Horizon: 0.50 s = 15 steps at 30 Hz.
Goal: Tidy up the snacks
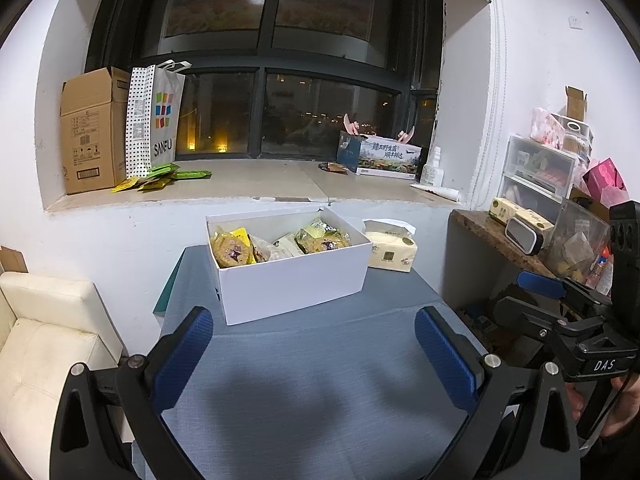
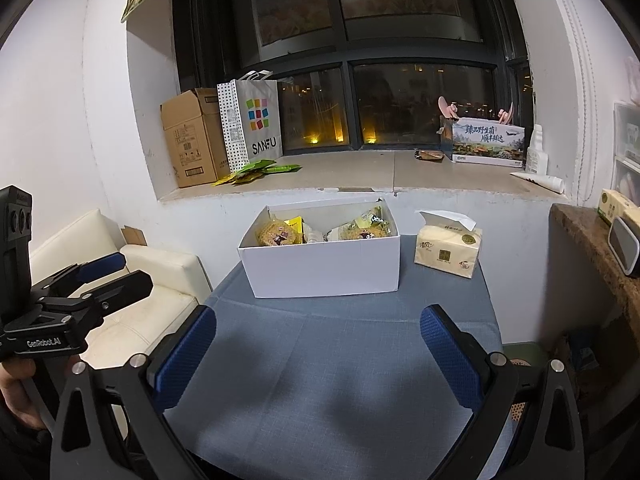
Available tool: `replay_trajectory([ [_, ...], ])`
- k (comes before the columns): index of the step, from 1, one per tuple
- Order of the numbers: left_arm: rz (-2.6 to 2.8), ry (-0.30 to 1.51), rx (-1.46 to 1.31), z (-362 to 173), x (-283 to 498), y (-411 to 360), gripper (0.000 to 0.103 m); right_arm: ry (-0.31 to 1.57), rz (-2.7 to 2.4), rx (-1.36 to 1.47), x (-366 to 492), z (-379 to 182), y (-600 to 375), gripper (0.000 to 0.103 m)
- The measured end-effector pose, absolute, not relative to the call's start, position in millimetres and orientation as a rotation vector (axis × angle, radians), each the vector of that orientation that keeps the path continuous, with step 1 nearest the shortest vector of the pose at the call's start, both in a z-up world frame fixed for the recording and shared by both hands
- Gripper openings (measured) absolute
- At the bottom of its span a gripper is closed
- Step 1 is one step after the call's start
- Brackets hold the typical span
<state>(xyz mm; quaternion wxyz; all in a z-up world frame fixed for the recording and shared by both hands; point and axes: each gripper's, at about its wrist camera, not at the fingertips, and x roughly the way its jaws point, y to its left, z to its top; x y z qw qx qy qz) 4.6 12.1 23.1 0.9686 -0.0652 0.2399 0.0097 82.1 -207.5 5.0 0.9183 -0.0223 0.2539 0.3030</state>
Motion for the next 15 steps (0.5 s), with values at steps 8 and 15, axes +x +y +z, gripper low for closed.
replay_trajectory([
  [8, 0.019, 0.485, -0.129, 23.1, 3.9, 11.6, 0.103, 0.523, 0.623, -0.046, 81.7, 4.1, -207.3, 0.103],
  [15, 0.019, 0.489, -0.130, 22.5, 4.2, 12.0, 0.103, 0.526, 0.624, -0.046, 81.2, 2.6, -207.0, 0.103],
])
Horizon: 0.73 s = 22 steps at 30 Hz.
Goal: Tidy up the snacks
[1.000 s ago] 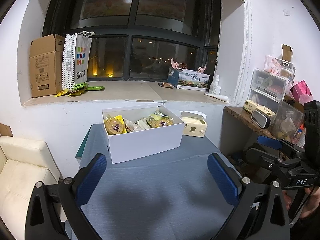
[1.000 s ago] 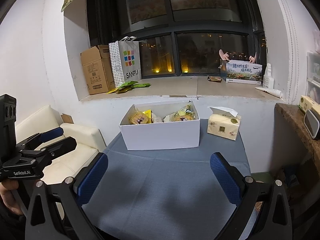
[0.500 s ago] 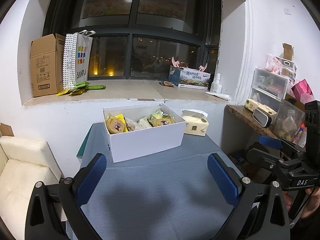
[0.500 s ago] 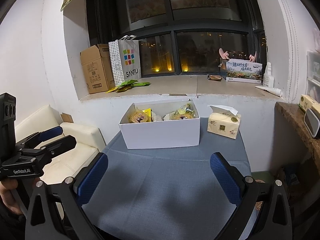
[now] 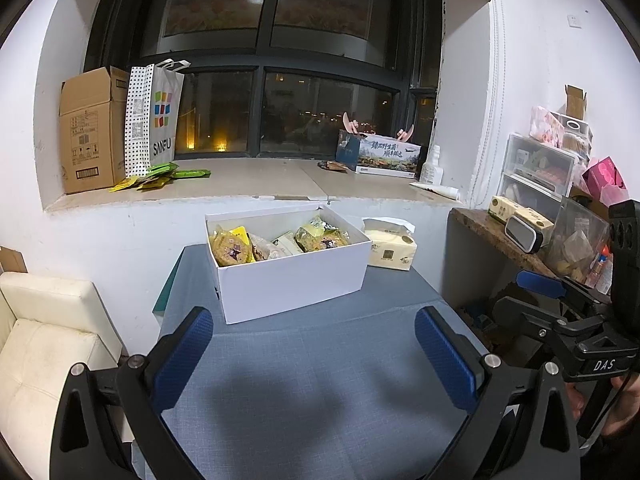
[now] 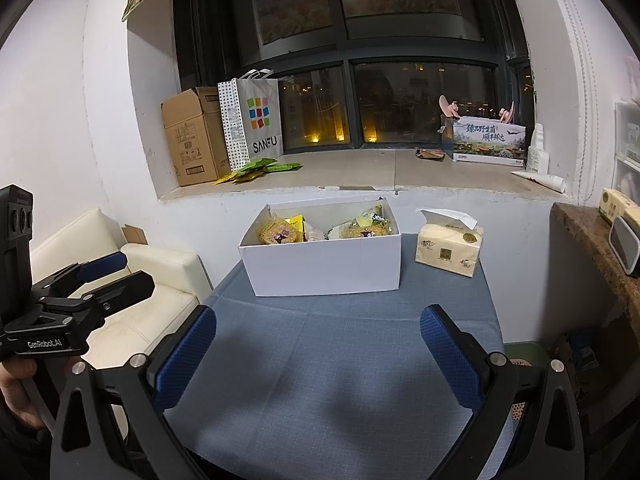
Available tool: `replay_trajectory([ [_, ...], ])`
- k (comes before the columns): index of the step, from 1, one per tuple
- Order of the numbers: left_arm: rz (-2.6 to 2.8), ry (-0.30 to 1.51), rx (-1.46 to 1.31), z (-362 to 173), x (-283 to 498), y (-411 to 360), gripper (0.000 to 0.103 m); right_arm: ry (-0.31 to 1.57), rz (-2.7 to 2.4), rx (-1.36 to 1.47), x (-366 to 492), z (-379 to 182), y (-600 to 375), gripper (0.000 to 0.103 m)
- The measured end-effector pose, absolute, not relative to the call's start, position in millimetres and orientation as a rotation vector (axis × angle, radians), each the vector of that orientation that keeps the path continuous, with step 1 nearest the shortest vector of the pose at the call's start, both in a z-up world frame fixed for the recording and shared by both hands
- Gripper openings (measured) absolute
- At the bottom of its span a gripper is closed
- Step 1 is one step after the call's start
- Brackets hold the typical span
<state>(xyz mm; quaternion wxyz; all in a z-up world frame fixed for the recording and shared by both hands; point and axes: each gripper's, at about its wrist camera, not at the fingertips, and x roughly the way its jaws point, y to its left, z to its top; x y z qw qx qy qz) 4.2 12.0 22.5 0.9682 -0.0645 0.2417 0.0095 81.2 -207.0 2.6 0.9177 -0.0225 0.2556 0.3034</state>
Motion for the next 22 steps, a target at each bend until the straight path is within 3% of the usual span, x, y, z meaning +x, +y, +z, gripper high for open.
replay_trajectory([
  [22, 0.014, 0.494, -0.132, 19.8, 3.7, 11.8, 0.103, 0.527, 0.625, -0.046, 81.7, 2.6, -206.9, 0.103],
])
